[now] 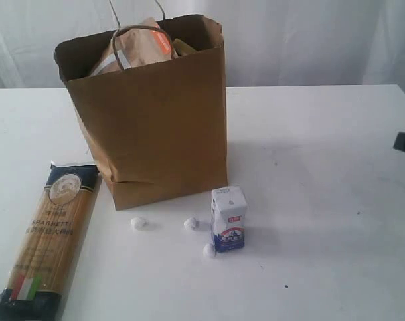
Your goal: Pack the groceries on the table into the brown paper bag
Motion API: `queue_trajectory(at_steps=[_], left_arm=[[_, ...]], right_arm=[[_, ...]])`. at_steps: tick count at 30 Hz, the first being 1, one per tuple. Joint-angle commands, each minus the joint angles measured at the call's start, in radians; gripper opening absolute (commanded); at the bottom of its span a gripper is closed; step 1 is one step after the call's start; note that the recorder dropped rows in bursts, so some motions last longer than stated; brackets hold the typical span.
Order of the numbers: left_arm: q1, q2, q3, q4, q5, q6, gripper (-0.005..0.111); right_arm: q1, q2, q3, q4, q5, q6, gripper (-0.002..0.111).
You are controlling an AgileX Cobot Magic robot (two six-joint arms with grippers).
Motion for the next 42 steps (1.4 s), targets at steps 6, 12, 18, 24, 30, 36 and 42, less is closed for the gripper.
queue_trajectory(at_steps=[6, 12, 18, 24, 30, 36, 42], left_arm=[[0.003, -0.006, 0.004, -0.016, -0.124, -0.050, 0.000], [0.003, -0.006, 0.004, -0.016, -0.124, -0.050, 0.000], [0.003, -0.008, 0.004, -0.016, -0.177, -0.050, 0.000], [0.003, -0.006, -0.009, -0.012, -0.408, -0.046, 0.000], [0.003, -0.006, -0.232, 0.000, -0.415, 0.221, 0.000], [0.003, 0.029, -0.450, 0.000, -0.668, 0.299, 0.000], [0.003, 0.209, -0.750, 0.000, -0.669, 0.293, 0.000]], right_arm=[[-0.005, -0.549, 0.014, -0.006, 0.116, -0.225, 0.000], [-0.005, -0.968, 0.014, -0.006, 0.253, -0.267, 0.000], [-0.005, -1.094, 0.030, -0.020, 0.473, -0.267, 0.000], [-0.007, -0.985, 0.300, -0.004, -0.049, -0.264, 0.000], [-0.007, -0.848, 0.392, -0.002, 0.227, -0.264, 0.000], [-0.007, -0.846, 0.429, 0.003, 0.182, -0.262, 0.000], [-0.007, -0.846, 0.429, 0.052, 0.179, -0.213, 0.000]])
